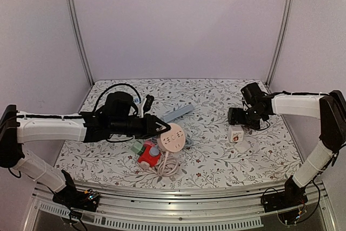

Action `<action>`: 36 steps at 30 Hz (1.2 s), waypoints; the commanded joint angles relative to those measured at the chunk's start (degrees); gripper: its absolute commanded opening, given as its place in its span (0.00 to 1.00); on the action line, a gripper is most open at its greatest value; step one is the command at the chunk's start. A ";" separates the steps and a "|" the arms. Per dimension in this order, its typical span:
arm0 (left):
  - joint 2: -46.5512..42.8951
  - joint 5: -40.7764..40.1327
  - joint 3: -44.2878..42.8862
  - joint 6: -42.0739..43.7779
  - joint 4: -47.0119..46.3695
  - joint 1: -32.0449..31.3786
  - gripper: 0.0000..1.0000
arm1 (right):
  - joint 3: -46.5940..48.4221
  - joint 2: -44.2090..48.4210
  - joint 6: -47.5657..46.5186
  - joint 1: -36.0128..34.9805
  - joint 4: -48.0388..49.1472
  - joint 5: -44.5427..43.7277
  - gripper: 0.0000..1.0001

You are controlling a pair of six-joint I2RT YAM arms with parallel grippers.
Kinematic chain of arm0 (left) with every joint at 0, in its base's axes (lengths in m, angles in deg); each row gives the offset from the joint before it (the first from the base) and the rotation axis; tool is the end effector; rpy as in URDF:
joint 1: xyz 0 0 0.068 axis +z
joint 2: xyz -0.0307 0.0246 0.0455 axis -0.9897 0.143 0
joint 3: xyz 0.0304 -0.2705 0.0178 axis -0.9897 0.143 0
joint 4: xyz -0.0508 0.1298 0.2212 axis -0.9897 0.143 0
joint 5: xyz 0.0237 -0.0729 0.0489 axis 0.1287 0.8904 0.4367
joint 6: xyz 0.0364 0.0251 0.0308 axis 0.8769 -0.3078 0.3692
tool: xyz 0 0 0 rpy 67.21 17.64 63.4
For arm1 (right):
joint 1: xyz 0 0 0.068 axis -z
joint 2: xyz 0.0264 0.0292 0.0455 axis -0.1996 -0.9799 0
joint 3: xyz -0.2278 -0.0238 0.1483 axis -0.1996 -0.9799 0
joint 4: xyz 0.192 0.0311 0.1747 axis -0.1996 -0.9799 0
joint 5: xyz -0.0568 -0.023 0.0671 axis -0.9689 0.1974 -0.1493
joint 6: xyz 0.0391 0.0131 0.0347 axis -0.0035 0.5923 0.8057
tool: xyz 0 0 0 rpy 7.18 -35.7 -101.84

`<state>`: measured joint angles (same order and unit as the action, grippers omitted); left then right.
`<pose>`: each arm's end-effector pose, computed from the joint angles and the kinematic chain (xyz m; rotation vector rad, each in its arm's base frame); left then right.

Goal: Pull the plug off the socket
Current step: Place the plug at the center of the board, then place the socket at the center of the board.

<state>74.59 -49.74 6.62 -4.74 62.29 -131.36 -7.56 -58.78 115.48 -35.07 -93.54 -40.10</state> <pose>0.1872 -0.2348 0.2360 0.1534 2.3305 -1.2980 0.2938 0.1250 0.1847 0.1816 2.6448 0.2103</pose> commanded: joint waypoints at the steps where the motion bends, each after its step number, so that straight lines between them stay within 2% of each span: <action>1: 2.97 1.35 -4.37 0.92 -1.45 -1.89 0.10 | 1.15 3.94 -0.48 0.31 -1.36 -1.39 0.94; 11: 15.89 4.71 -12.58 1.38 -4.48 -6.22 0.12 | 0.15 14.57 -1.28 0.31 -6.70 -2.89 0.98; 17: 25.80 6.79 -19.56 1.42 -4.61 -8.16 0.16 | -0.59 22.09 -1.54 0.26 -9.76 -3.56 0.98; 23: 33.11 6.57 -26.30 2.50 -0.67 -10.27 0.21 | -1.22 25.70 -2.08 0.26 -12.02 -4.42 0.98; 29: 36.03 5.52 -28.78 4.03 3.67 -11.53 0.34 | -1.73 26.81 -1.96 0.26 -12.38 -4.32 0.98; 32: 36.62 3.99 -29.79 4.26 5.84 -11.99 0.50 | -1.67 26.64 -1.68 0.26 -12.36 -4.15 0.98; 36: 36.15 2.56 -29.95 4.32 5.89 -12.20 0.61 | -1.50 26.58 -1.53 0.27 -12.32 -3.96 0.98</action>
<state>110.57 -45.41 -22.12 -1.02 66.58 -142.77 -8.74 -33.01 113.88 -35.07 -104.95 -43.68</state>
